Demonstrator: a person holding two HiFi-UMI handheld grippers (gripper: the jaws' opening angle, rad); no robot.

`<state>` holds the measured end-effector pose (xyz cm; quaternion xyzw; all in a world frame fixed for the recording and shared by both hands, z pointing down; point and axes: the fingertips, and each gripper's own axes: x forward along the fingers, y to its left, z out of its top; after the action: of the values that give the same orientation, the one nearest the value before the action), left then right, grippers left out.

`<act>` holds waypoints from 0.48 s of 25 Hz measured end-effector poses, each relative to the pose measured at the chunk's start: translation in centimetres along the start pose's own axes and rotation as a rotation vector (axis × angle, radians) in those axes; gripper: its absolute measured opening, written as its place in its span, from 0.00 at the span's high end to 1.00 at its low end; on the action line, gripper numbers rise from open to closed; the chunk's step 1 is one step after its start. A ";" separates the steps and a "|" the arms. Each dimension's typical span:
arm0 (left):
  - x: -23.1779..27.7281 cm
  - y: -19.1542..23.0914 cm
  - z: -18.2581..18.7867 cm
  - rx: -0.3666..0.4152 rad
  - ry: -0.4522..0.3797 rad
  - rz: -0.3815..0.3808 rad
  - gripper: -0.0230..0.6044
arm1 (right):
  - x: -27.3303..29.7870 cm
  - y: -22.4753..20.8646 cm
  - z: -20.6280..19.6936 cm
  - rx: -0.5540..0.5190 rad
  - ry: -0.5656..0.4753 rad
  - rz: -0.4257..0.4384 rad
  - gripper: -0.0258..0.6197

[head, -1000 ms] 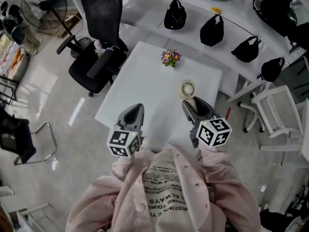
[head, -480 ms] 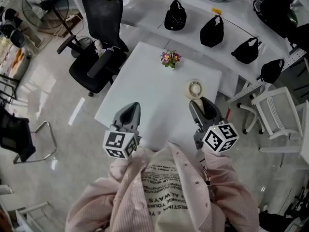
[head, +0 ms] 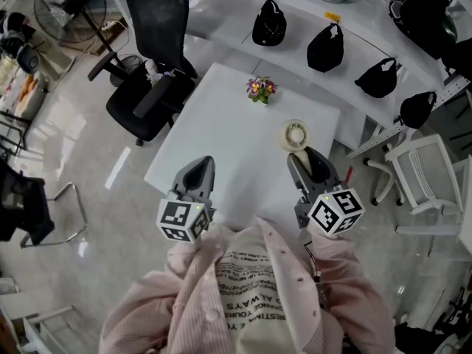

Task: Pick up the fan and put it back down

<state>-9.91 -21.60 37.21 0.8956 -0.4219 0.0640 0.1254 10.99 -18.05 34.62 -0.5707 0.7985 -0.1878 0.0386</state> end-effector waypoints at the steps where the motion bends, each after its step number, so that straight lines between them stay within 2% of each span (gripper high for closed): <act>1: 0.0 0.0 -0.1 0.000 0.002 0.000 0.96 | 0.0 -0.1 -0.1 0.003 0.002 -0.001 0.68; 5: 0.4 0.0 -0.6 -0.004 0.017 -0.006 0.96 | 0.7 -0.5 -1.0 0.017 0.027 -0.001 0.68; 12: 1.6 0.1 -3.0 -0.016 0.076 -0.022 0.96 | 3.7 -2.4 -5.7 0.074 0.139 -0.007 0.68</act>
<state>-9.00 -22.04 40.45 0.8962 -0.4073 0.0931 0.1491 10.25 -20.71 41.32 -0.5570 0.7898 -0.2567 0.0034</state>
